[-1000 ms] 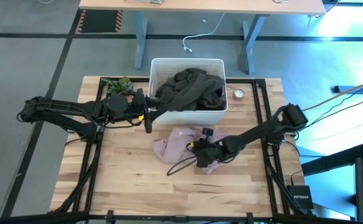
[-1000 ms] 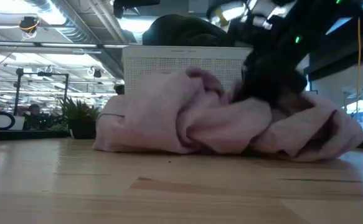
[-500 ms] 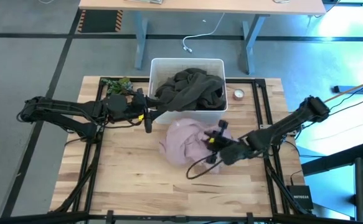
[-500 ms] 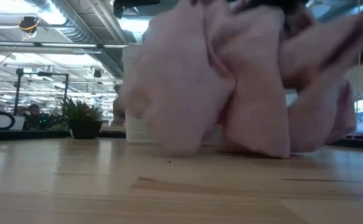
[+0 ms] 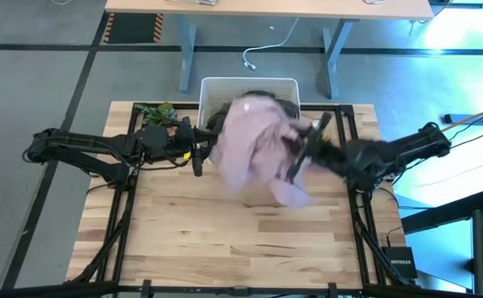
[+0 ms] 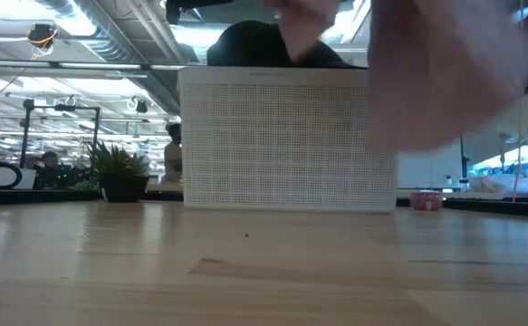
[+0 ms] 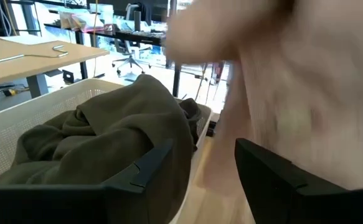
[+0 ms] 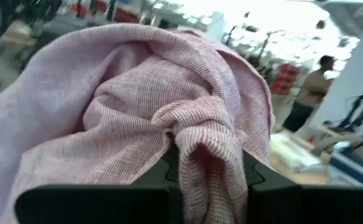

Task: Sort clothes
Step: Put the pink shirt in the white bin

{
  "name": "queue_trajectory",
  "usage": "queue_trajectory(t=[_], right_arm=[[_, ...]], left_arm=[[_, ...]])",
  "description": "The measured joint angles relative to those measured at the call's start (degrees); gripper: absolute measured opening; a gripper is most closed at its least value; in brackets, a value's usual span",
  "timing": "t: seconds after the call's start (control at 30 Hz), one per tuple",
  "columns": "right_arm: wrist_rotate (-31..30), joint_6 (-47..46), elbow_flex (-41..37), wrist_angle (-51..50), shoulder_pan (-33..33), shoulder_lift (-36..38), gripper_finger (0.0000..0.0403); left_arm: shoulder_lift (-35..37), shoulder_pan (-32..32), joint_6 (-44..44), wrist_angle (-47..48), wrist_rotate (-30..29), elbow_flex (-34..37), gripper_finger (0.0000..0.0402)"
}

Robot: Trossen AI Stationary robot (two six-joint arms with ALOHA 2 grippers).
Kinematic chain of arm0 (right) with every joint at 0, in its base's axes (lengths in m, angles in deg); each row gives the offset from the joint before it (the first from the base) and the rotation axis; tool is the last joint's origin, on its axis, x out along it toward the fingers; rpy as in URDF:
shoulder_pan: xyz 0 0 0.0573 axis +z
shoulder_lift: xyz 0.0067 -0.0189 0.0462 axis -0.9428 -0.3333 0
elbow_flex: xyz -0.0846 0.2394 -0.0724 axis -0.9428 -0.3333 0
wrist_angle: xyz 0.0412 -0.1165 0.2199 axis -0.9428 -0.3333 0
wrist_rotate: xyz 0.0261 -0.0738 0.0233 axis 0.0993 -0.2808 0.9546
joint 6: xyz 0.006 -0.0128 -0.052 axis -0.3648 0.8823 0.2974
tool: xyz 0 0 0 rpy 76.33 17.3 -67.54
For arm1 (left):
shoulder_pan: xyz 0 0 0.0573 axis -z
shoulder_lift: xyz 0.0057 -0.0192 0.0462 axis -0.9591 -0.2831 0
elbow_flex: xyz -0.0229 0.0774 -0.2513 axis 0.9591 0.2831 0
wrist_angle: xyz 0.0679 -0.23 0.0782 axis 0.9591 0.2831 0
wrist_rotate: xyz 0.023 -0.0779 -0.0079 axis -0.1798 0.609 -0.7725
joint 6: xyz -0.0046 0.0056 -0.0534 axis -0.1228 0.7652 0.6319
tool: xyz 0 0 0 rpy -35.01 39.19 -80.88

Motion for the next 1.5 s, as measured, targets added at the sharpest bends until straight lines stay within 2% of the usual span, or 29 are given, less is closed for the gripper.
queue_trajectory(t=[0.23,0.4,0.5,0.6,0.73,0.87,1.0,1.1,1.2,1.37,1.5], right_arm=[[9.5,6.8,14.7,0.5,-13.0,-1.9,0.0055],[21.7,5.3,23.1,4.7,-24.7,-4.7,0.0055],[28.1,3.6,24.6,5.7,-30.0,-7.0,0.0055],[29.6,1.5,23.8,1.9,-33.6,-10.0,0.0055],[29.8,-4.9,20.1,-8.7,-36.8,-14.3,0.0055],[27.0,-10.2,11.6,-14.6,-38.3,-16.5,0.0055],[25.5,-14.7,1.4,-14.2,-40.0,-16.1,0.0056],[29.0,-17.6,-2.3,-14.0,-41.0,-16.1,0.0086],[30.0,-20.9,-2.3,-14.2,-40.9,-15.9,0.0139],[32.2,-19.3,3.5,-20.9,-40.1,-13.9,0.0235],[34.1,-19.6,10.1,-27.9,-38.9,-10.8,0.0289]], left_arm=[[0.0,0.0,0.1,-0.5,0.0,0.0,0.0164],[-0.7,0.0,-0.4,-3.2,0.0,0.0,0.0164],[-1.3,0.0,-0.7,-3.6,0.0,0.0,0.0164],[-1.4,0.0,-0.8,-3.5,0.0,0.0,0.0164],[-1.4,0.0,-1.2,-2.3,0.0,0.0,0.0164],[-1.4,-0.1,-2.0,-0.9,0.0,0.0,0.0164],[-1.4,0.0,-1.5,-0.9,0.0,0.0,0.0164],[-1.4,-0.1,-1.5,-1.1,0.0,0.0,0.0164],[-1.4,-0.4,-1.9,-1.7,0.0,0.0,0.0164],[-1.4,-0.4,-1.5,-0.6,0.0,0.0,0.0164],[-1.4,-0.4,-1.7,0.2,0.0,0.0,0.0164]])
